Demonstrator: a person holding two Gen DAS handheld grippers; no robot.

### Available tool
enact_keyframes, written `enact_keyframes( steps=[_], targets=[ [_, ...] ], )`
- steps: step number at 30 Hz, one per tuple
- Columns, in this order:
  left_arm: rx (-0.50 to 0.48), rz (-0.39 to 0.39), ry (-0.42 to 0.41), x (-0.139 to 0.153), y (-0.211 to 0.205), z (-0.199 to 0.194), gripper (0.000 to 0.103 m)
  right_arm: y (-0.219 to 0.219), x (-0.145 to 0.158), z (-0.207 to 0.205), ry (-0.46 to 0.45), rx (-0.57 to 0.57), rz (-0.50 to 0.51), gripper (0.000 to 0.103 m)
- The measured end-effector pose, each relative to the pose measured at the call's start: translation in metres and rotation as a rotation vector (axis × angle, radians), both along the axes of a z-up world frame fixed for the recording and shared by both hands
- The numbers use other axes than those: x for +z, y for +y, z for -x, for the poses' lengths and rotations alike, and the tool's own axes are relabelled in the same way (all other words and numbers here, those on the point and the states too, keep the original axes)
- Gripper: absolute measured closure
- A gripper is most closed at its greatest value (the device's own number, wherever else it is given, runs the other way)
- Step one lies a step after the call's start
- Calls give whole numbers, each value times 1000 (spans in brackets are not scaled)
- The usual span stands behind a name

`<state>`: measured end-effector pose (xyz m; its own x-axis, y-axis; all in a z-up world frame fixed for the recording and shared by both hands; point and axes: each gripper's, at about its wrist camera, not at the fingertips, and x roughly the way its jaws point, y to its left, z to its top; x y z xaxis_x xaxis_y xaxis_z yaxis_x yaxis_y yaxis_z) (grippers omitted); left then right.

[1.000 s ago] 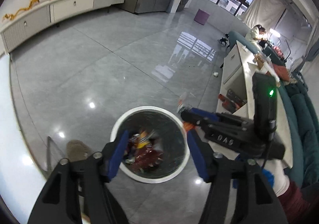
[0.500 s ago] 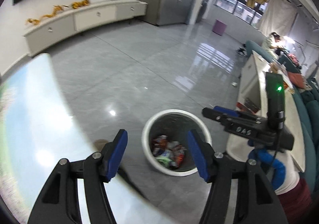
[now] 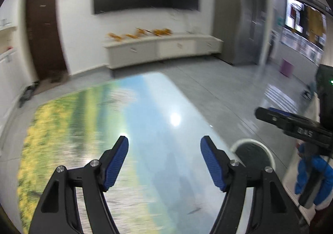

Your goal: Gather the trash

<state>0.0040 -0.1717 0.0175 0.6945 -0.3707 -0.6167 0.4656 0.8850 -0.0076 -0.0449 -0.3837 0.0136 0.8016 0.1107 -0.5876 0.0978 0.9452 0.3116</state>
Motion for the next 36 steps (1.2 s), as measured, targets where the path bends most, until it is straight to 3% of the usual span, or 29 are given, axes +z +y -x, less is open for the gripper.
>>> enact_keyframes(
  steps=[8,14,20,25,36],
  targets=[
    [263,48,-104,23,95,-6,26,79,26,-17,-62,85,71,15],
    [374,53,-139,25,132,-11,19,119,24,-23,-70,90,120,0],
    [437,59,-163,26,147,-8,14,137,19,-25,-74,72,178,0],
    [447,58,-200,28,146,1,1,142,17,-27,-83,43,230,0],
    [470,59,-219,29,142,3,1,140,8,-28,-86,1,262,0]
  ],
)
